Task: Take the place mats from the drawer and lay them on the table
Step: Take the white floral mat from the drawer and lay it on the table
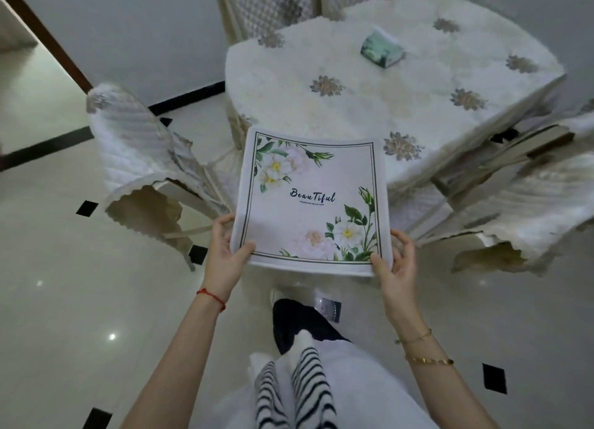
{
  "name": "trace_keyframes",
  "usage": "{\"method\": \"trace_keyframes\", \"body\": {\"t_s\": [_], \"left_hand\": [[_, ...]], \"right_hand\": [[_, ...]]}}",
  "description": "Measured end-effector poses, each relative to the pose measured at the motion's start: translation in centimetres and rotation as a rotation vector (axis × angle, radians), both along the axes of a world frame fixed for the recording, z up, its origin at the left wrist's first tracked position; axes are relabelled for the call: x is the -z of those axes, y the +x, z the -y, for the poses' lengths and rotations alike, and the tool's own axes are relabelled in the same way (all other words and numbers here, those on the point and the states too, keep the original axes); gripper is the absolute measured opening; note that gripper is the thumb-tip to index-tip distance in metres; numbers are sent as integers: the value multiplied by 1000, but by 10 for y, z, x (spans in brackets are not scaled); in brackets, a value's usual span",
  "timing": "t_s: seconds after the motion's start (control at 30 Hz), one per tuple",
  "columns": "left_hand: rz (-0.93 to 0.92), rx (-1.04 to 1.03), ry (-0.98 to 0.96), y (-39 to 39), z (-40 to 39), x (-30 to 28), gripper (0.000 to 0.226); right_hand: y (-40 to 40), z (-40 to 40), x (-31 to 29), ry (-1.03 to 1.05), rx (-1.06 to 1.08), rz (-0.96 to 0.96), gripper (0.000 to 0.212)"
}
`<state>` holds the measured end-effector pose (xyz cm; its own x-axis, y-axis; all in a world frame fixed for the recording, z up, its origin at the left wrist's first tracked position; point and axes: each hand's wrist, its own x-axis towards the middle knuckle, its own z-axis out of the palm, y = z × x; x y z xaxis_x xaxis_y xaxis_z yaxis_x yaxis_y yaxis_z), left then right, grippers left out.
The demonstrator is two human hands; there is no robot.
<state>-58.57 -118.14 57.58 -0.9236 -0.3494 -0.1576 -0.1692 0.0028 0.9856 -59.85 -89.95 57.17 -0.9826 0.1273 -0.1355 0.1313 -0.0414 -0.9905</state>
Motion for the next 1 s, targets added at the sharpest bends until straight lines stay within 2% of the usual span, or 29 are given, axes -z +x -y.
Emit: {"method": "trace_keyframes", "body": {"t_s": [0.37,0.83,1.0], "left_hand": [[20,77,-2,-196,90,-11,49],[108,357,-46,-422,158,18,47],[158,502,-124,-500,181,35,46]], "right_hand": [[-167,89,-5,-5,65,33,51],[-302,173,17,21,295,111,52],[-346,207,34,48,373,175,50]]}}
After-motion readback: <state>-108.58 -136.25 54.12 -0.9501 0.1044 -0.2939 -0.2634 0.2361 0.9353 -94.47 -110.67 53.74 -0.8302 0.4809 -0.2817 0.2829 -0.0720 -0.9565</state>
